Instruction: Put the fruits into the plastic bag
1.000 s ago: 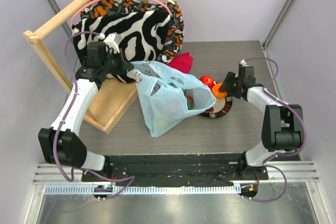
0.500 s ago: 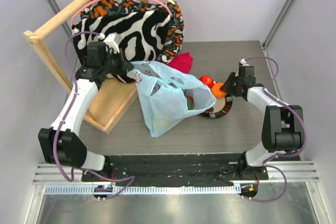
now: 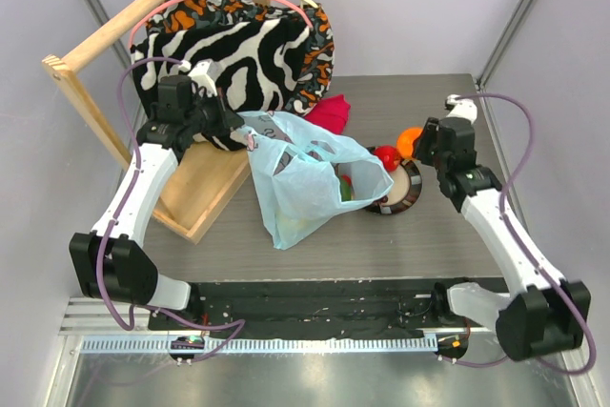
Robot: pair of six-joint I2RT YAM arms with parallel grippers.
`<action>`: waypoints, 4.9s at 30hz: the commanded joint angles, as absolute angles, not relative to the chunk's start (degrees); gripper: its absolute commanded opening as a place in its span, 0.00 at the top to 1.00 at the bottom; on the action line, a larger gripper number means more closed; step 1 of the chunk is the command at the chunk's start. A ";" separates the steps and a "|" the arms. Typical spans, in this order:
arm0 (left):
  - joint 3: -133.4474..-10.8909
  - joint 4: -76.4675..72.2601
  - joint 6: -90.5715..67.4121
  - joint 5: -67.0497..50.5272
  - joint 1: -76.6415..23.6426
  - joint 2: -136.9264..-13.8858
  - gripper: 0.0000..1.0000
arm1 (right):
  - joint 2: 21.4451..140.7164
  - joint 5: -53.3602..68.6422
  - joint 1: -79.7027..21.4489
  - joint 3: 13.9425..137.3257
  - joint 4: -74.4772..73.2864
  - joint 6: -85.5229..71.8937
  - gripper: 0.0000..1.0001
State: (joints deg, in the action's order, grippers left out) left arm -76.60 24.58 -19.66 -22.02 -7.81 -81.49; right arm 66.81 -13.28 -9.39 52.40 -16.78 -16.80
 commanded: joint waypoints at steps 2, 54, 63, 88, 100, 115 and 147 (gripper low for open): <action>-78.49 22.67 -20.30 -23.20 -7.47 -80.33 1.00 | 57.14 -10.24 -9.05 52.74 -8.89 -18.80 0.99; -78.31 22.15 -21.09 -23.82 -7.47 -80.77 1.00 | 75.58 -5.54 -45.35 67.68 -29.98 -4.04 0.99; -78.57 22.59 -20.83 -23.55 -7.47 -80.51 1.00 | 79.27 -12.13 -46.14 64.52 -29.53 -3.69 0.99; -78.75 22.68 -20.92 -23.47 -7.47 -80.42 1.00 | 79.28 -11.69 -46.23 62.49 -25.14 -5.10 0.40; -78.66 22.68 -20.83 -23.55 -7.47 -80.24 1.00 | 75.85 -10.55 -46.23 62.14 -22.42 -5.80 0.34; -78.75 22.68 -20.92 -23.91 -7.38 -80.16 1.00 | 64.96 -8.88 -46.23 65.13 -8.97 -14.76 0.35; -78.75 22.76 -20.74 -23.38 -7.47 -79.37 1.00 | 62.75 -22.74 -35.18 76.21 -29.80 -21.61 0.30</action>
